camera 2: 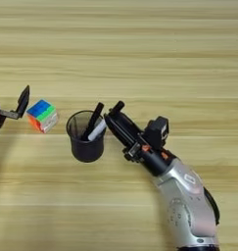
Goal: Move the objects on the table
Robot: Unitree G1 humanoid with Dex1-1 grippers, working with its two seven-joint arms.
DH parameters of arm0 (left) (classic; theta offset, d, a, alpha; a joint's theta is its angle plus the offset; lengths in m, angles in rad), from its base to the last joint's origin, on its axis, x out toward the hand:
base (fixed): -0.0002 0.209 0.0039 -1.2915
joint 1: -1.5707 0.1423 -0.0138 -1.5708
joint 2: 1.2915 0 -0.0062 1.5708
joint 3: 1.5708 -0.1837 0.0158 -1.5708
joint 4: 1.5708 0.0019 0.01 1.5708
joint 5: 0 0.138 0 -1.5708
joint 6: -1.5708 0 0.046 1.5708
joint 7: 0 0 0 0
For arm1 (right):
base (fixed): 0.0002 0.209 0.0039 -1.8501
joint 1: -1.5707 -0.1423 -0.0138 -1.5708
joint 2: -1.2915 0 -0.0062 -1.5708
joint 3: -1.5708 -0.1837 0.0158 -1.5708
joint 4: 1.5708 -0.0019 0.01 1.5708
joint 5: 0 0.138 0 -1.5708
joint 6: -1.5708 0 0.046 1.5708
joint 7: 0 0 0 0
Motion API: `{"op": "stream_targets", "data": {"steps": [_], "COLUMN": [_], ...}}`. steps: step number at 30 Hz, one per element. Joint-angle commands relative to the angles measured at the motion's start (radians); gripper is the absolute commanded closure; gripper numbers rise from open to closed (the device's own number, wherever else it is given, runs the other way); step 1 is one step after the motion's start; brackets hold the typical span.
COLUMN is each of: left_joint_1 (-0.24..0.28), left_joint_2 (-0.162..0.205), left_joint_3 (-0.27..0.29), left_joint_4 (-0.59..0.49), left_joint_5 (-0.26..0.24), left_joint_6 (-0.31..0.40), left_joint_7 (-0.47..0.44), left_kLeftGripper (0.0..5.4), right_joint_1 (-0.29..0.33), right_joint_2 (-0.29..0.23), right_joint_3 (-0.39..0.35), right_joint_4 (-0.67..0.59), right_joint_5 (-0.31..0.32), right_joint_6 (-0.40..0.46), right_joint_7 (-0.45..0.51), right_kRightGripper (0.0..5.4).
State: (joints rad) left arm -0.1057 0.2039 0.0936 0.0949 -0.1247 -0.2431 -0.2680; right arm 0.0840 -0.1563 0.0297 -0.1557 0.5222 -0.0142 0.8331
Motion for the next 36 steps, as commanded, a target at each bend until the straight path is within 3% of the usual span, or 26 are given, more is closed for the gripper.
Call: {"op": "stream_targets", "data": {"steps": [1, 9, 10, 24, 33, 36], "left_joint_1": [-0.019, -0.020, -0.021, -0.025, -0.026, -0.026], "left_joint_2": [-0.007, -0.009, -0.009, -0.002, -0.002, -0.002], "left_joint_3": [-0.004, -0.002, -0.002, -0.003, -0.006, -0.007], "left_joint_4": [0.011, 0.013, 0.015, 0.035, 0.045, 0.047], "left_joint_5": [0.006, 0.002, 0.002, -0.001, 0.005, 0.006], "left_joint_6": [-0.011, -0.019, -0.020, -0.031, -0.042, -0.045], "left_joint_7": [0.005, 0.002, 0.001, -0.018, -0.025, -0.026], "left_kLeftGripper": [0.00, 0.00, 0.00, 0.00, 0.00, 0.00], "right_joint_1": [-0.016, -0.022, -0.023, -0.041, -0.060, -0.076], "right_joint_2": [-0.004, -0.007, -0.008, 0.013, 0.039, 0.045], "right_joint_3": [0.032, 0.081, 0.083, 0.066, 0.027, 0.009], "right_joint_4": [0.013, 0.068, 0.074, 0.089, 0.093, 0.112], "right_joint_5": [-0.056, -0.144, -0.149, -0.123, -0.115, -0.138], "right_joint_6": [-0.021, -0.047, -0.052, -0.079, -0.158, -0.196], "right_joint_7": [-0.018, -0.043, -0.045, -0.066, -0.096, -0.131], "right_kRightGripper": [4.66, 4.66, 4.37, 2.94, 1.93, 1.61]}}
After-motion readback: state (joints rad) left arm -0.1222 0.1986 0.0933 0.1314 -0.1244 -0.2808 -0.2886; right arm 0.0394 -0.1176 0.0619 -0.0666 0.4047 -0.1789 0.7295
